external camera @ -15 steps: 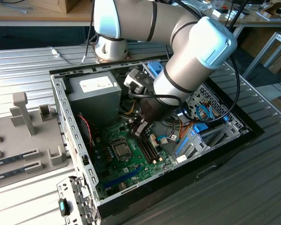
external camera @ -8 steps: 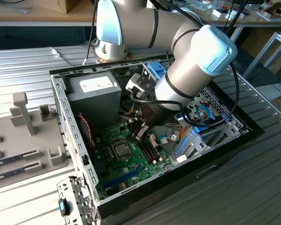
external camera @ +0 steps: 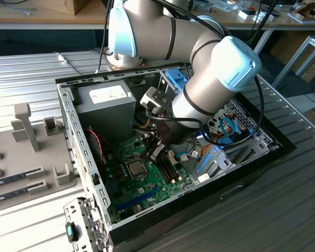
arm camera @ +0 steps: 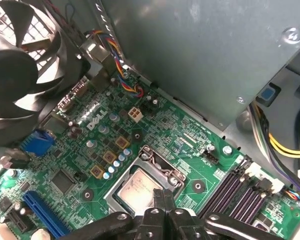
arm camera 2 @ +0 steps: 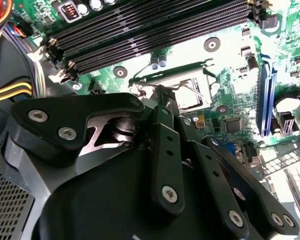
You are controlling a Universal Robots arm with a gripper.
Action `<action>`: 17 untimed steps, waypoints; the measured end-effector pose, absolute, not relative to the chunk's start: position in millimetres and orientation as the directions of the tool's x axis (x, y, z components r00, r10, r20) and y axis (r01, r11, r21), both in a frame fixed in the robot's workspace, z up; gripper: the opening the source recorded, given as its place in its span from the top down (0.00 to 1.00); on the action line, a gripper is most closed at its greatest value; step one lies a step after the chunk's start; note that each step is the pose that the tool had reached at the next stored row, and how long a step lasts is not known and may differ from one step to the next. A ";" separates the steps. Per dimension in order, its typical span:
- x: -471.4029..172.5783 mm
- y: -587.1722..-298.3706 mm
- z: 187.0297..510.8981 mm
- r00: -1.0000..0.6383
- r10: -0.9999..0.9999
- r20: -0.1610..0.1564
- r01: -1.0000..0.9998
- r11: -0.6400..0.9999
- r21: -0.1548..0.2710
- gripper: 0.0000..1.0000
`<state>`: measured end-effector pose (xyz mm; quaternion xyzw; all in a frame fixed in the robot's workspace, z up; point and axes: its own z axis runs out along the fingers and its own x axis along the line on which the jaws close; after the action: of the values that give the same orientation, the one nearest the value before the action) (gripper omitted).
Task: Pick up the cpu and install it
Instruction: 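Install the first cpu locking lever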
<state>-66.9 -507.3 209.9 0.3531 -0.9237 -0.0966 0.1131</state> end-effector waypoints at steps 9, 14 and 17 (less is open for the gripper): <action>-65.0 -507.8 201.7 -0.723 -0.673 0.153 -0.628 0.734 0.261 0.89; -65.2 -507.9 200.8 -0.728 -0.671 0.144 -0.634 0.738 0.230 0.89; -65.2 -507.8 200.4 -0.730 -0.670 0.137 -0.637 0.739 0.220 0.89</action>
<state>-65.2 -507.8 200.4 0.3527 -0.9265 -0.0793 0.1040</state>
